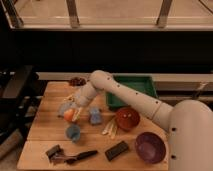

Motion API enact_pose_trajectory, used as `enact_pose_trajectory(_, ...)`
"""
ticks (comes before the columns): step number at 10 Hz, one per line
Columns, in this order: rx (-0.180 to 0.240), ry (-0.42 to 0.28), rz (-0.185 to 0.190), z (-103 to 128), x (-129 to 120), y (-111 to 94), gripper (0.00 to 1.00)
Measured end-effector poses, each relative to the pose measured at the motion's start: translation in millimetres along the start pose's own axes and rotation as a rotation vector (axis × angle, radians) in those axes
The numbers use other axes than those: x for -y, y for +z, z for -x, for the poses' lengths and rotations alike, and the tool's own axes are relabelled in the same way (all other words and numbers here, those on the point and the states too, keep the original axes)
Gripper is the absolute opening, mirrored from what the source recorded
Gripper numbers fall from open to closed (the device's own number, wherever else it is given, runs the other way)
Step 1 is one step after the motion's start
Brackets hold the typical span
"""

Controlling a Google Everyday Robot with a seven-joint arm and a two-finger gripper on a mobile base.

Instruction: Place apple in metal cup

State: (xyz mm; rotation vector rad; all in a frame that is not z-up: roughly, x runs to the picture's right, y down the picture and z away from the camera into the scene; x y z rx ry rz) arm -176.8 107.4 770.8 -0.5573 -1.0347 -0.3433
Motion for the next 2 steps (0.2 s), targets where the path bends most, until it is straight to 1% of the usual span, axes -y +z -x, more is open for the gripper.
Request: enact_pose_trajectory(2,0.001,-0.002,0.002,1.3,0.7,1.4,0.68)
